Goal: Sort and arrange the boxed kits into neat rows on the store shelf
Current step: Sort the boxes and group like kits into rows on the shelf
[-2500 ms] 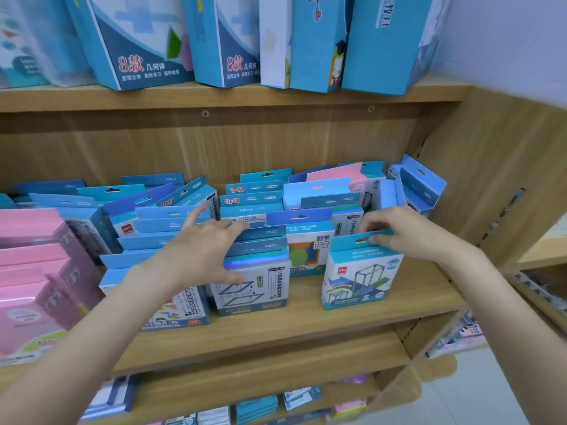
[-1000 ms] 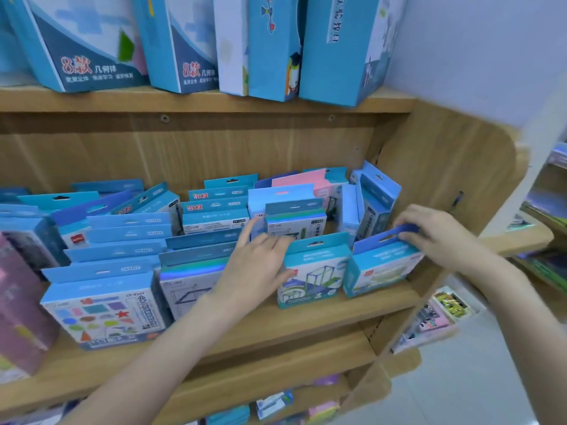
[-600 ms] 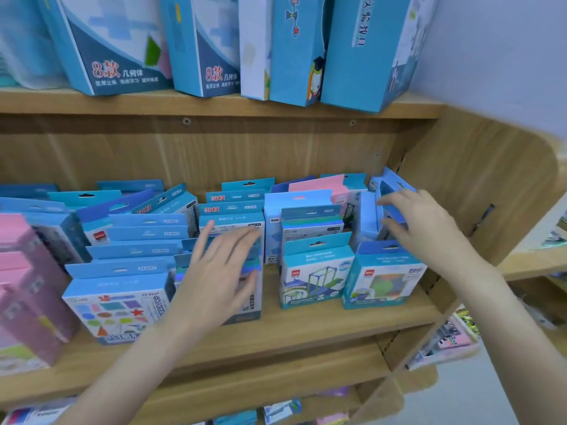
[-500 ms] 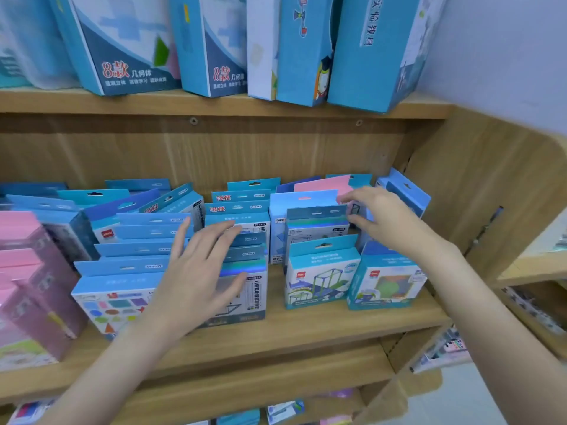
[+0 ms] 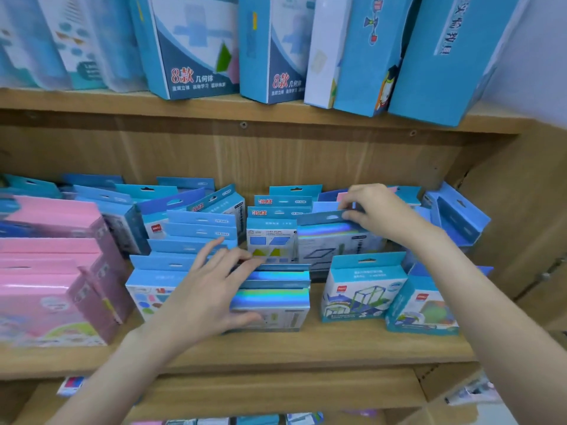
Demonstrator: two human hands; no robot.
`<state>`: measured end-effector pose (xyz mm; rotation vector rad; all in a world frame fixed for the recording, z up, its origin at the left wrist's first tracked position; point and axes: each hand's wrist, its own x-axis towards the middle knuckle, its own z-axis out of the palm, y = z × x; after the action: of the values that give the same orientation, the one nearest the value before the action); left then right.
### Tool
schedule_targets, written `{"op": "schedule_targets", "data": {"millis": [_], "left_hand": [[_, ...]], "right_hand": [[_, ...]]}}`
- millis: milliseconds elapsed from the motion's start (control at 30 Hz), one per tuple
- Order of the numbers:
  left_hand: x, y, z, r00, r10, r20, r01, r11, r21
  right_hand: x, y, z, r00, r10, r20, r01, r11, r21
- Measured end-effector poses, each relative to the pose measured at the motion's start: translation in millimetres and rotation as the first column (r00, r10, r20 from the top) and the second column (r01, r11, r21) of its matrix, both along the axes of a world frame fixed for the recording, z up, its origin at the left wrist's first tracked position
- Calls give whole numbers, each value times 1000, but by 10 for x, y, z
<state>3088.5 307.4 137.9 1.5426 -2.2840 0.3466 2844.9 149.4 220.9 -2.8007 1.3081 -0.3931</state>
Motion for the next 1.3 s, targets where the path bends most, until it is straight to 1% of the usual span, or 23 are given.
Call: {"op": "schedule_targets", "data": {"millis": [67, 167, 233, 267, 300, 333, 367, 500, 600, 667, 733, 800, 867, 1000, 1133, 1200, 1300], "left_hand": [[-5, -8, 4, 1000, 12, 12, -12, 1000, 0], [6, -11, -5, 999, 36, 28, -36, 999, 7], [32, -16, 0, 998, 49, 46, -50, 999, 17], [50, -18, 5, 997, 53, 54, -55, 998, 25], [63, -19, 14, 997, 55, 59, -57, 998, 35], [72, -21, 24, 997, 56, 62, -59, 997, 45], [76, -22, 33, 996, 56, 65, -59, 997, 54], [81, -14, 59, 996, 51, 71, -54, 997, 51], [87, 1, 46, 997, 46, 61, -49, 997, 60], [85, 7, 28, 997, 52, 59, -55, 997, 48], [79, 4, 9, 996, 61, 60, -62, 998, 20], [73, -8, -3, 996, 64, 58, -63, 998, -16], [66, -26, -7, 997, 61, 54, -58, 997, -48], [52, -57, -67, 997, 76, 31, -73, 992, -104], [2, -3, -172, 993, 122, 8, -119, 979, -165], [-2, 20, -197, 991, 133, 30, -126, 976, -178], [24, 12, -188, 994, 104, 30, -98, 982, -162]], "right_hand": [[238, 57, -15, 995, 90, 40, -91, 996, 22], [513, 173, -112, 975, 205, 80, -216, 962, 165], [563, 148, -131, 969, 195, 153, -230, 938, 260], [565, 95, -116, 967, 157, 203, -207, 945, 254], [554, 17, -102, 966, 110, 235, -162, 963, 214], [544, -73, -99, 971, 74, 227, -114, 979, 169], [547, -154, -112, 981, 56, 185, -82, 987, 138], [666, -274, -259, 999, 40, -15, -38, 990, 138], [705, -267, -302, 997, -29, -70, 35, 995, 91], [702, -274, -323, 998, -38, -59, 41, 997, 66], [695, -290, -328, 1000, -5, -4, 5, 998, 55], [674, -302, -257, 993, 31, 116, -35, 999, 30], [622, -287, -111, 961, 31, 274, -30, 1000, -9], [429, -134, 132, 887, 6, 462, 20, 998, -53], [209, 75, 207, 809, 27, 587, 114, 973, -201], [116, 153, 241, 776, 32, 630, 135, 967, -217], [-34, 249, 285, 761, 30, 648, 159, 960, -232]]}}
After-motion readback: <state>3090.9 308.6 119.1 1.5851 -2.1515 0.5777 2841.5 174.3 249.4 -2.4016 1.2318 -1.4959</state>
